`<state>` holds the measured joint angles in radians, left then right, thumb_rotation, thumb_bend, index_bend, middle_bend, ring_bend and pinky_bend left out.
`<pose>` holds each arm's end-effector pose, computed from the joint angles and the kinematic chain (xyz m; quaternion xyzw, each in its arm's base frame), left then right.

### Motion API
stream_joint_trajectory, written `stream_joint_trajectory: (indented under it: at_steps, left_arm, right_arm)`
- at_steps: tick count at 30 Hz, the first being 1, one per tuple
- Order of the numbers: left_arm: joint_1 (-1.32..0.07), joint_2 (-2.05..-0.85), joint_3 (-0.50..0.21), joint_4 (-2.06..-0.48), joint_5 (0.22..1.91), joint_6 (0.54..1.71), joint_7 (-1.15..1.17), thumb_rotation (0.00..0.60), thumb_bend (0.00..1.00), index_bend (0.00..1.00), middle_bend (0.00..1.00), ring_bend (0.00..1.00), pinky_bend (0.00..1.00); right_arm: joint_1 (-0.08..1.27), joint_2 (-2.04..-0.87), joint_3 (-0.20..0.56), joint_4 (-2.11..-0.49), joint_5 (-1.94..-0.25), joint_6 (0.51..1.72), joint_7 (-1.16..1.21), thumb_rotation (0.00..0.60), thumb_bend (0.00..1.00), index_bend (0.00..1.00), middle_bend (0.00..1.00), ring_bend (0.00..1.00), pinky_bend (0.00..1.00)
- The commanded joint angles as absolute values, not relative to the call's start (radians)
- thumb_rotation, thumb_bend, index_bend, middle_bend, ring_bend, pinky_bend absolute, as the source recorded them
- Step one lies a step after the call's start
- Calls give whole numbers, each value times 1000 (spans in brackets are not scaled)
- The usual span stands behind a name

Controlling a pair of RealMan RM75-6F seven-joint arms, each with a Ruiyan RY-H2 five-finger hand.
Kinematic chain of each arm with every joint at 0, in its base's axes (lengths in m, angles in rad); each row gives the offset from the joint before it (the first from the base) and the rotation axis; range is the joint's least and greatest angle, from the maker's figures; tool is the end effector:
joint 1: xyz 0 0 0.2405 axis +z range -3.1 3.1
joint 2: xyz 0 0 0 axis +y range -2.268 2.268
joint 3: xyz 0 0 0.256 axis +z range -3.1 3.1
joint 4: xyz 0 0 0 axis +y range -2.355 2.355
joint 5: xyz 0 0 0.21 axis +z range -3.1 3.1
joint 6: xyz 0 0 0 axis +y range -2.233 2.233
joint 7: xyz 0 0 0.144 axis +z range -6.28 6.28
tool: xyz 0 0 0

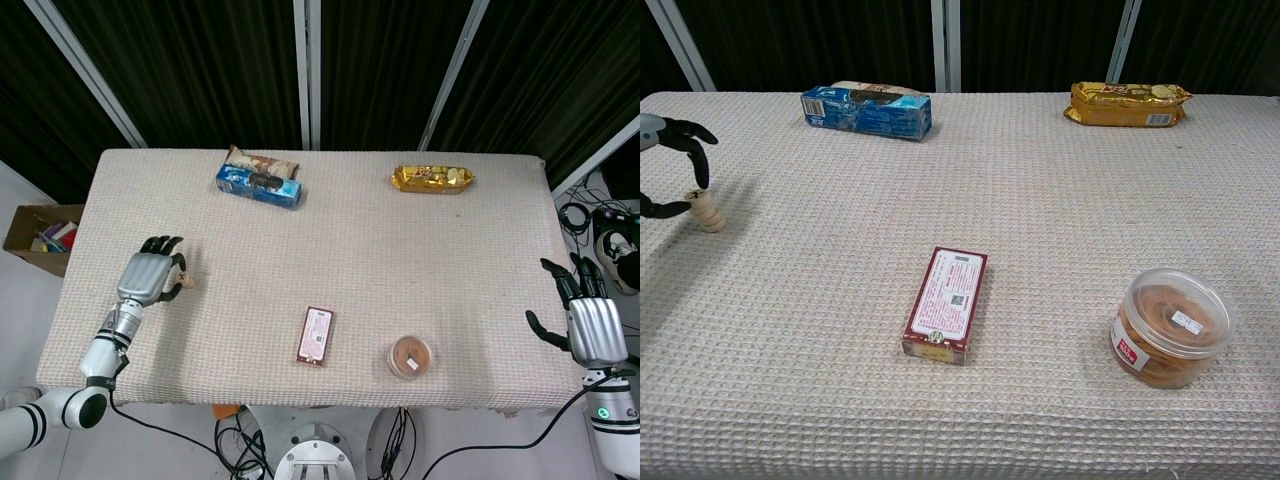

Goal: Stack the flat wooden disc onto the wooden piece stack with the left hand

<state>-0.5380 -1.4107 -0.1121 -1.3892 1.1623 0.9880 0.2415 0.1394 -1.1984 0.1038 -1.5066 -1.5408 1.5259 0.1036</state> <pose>-0.2650 0.3217 0.0387 -0.7039 -0.4054 -0.2928 0.5044 -0.3019 -0.2093 0.1543 0.5801 -0.3595 0.4629 0.5657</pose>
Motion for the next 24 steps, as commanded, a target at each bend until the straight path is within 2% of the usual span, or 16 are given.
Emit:
stream_joint_trajectory:
  at_steps: [1,9,15,24]
  left_arm:
    - [-537,-1409,-111,-1392,1164,992,243,600,347,418,88,60,93]
    - [-492,-1365,-144,-1452,1168,1098,196,600,340,300,83,61,93]
    - [-410,-1309,-164,-1481,1153,1231,166,600,335,288,89,62,96]
    - [-253,-1216,-98,-1560,1154,1368,153,600,265,288,98,62,96]
  right_arm:
    - [140,-1198,104,-1507,-1541,1526,103,600,227,147,243,0,0]
    - [139,-1187,104,-1514,-1541,1525,102,600,233,147,243,0,0]
    - [141,-1156,96,-1531,-1540,1503,115,600,234,147,242,0,0]
    - [120,-1117,81,-1556,-1524,1497,116,600,234,147,232,0,0]
